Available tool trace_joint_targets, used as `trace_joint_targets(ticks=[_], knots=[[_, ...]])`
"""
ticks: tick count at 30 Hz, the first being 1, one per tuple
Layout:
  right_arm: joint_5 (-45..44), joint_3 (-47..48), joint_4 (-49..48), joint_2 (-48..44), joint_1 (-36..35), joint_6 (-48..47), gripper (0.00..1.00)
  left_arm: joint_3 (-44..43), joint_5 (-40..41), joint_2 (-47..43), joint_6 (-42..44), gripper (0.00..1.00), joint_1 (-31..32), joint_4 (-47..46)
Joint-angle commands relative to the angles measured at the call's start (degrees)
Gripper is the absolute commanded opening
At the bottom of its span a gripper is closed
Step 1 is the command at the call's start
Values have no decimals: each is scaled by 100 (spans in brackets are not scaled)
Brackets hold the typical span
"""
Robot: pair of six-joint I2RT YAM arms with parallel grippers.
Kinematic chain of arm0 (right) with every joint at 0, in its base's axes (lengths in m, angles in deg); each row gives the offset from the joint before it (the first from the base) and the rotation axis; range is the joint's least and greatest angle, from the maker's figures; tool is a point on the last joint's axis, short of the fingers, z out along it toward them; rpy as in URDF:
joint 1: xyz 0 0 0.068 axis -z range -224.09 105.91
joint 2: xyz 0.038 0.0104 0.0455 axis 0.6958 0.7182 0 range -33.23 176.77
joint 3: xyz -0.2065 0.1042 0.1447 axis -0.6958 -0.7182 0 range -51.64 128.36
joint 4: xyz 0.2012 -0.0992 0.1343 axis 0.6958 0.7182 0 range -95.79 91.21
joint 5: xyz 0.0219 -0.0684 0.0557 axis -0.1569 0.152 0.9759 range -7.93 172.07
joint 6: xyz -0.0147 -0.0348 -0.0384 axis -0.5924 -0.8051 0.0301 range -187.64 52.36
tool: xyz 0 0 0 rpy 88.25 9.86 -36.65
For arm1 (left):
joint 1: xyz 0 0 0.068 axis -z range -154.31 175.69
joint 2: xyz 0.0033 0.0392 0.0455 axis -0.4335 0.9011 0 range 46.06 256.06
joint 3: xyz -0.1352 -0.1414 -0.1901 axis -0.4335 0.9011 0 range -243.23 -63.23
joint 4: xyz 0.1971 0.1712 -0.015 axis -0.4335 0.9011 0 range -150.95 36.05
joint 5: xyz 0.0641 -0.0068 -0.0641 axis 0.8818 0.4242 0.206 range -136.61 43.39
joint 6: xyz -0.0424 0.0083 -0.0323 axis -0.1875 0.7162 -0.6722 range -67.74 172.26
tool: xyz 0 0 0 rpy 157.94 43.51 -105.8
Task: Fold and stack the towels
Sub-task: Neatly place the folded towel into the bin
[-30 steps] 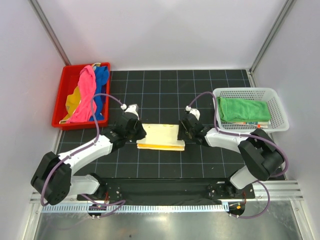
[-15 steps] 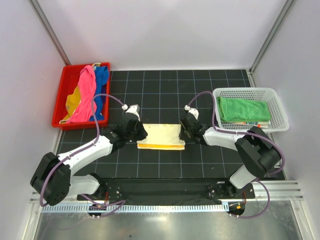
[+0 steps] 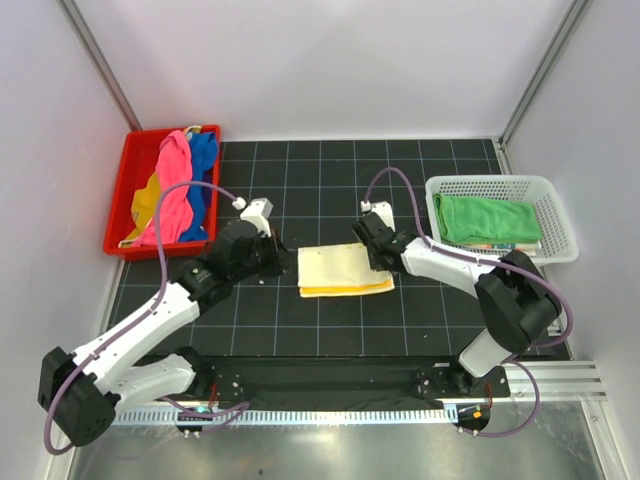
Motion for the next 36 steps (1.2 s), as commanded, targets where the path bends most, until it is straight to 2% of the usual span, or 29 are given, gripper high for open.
trace_joint_targets(ticks=[1, 7, 11, 14, 21, 25, 36], knots=[[-900, 533, 686, -100, 55, -569, 1, -293, -365, -372, 247, 5, 37, 464], [-1270, 1288, 1064, -74, 415, -1078, 1, -284, -410, -1058, 405, 6, 28, 869], [-1367, 1869, 1407, 31, 837, -1403, 1, -47, -796, -1611, 291, 6, 28, 852], [-1604, 2370, 1776, 137, 1100, -1615, 1, -169, -893, -1937, 413, 7, 37, 1202], [-1974, 3214, 2225, 418, 1663, -2098, 1, -319, -630, -2413, 1010, 8, 28, 2020], [-1939, 3329, 2138, 454, 2058, -2274, 1, -310, -463, -2685, 1187, 8, 37, 2354], [-1702, 2917, 1304, 278, 3122, -2739, 1, -108, -269, -3362, 1161, 13, 46, 2267]])
